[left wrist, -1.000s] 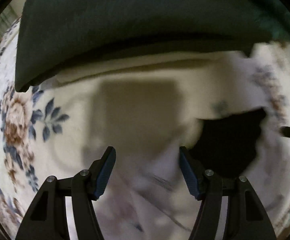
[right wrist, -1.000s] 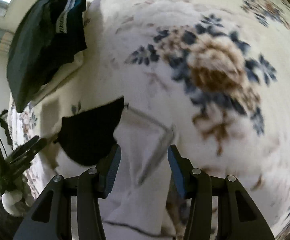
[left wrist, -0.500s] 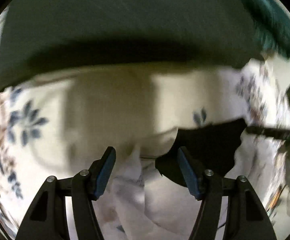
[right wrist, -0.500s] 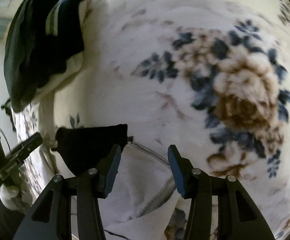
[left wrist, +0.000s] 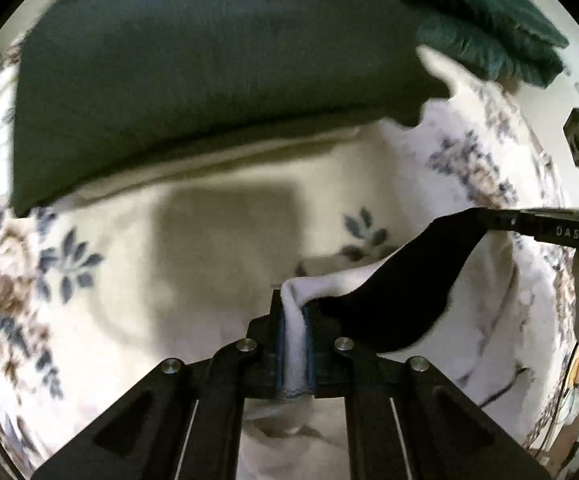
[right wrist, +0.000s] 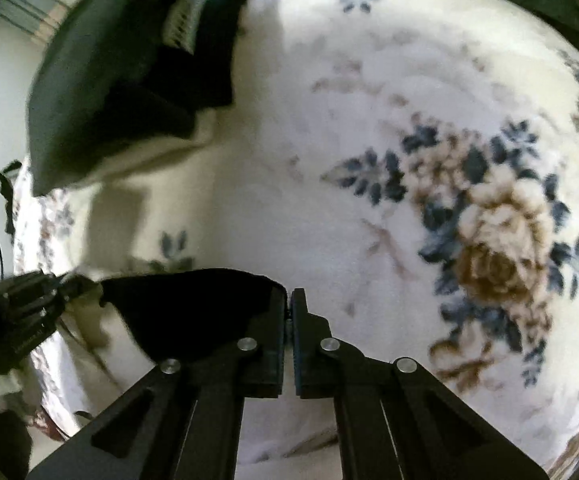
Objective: Fold small clothes
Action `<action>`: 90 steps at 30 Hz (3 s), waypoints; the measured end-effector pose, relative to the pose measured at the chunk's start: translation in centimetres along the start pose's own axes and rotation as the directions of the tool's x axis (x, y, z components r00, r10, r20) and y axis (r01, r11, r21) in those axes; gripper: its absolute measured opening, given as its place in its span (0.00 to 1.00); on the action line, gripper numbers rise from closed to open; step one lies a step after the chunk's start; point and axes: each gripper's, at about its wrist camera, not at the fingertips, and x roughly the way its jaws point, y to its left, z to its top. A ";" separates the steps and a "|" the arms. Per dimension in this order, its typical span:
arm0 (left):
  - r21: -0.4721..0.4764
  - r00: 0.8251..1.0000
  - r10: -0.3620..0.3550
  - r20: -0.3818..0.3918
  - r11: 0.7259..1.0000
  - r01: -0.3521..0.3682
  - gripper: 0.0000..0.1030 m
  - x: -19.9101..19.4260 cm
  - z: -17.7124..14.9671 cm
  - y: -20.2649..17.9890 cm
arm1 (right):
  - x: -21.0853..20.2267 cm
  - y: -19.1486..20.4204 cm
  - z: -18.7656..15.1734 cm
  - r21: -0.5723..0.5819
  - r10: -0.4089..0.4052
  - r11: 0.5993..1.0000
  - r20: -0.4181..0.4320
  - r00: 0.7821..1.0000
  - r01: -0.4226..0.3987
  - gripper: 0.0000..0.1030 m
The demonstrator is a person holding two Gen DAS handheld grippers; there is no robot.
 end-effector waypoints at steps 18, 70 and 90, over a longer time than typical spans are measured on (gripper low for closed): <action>-0.320 0.989 -0.130 0.064 0.936 0.144 0.06 -9.7 -17.8 -5.1 | -11.0 2.4 -22.5 0.101 0.067 0.993 -0.008 0.998 -0.066 0.03; -0.769 0.939 -0.339 0.065 0.582 0.263 0.39 -6.8 -27.2 0.0 | -4.5 -10.0 -35.2 0.701 0.446 0.648 -0.035 0.894 -0.296 0.57; -0.778 0.938 -0.287 0.192 0.539 0.324 0.06 -8.8 -29.5 -2.6 | -7.0 -8.3 -36.1 0.602 0.277 0.779 -0.083 0.957 -0.173 0.04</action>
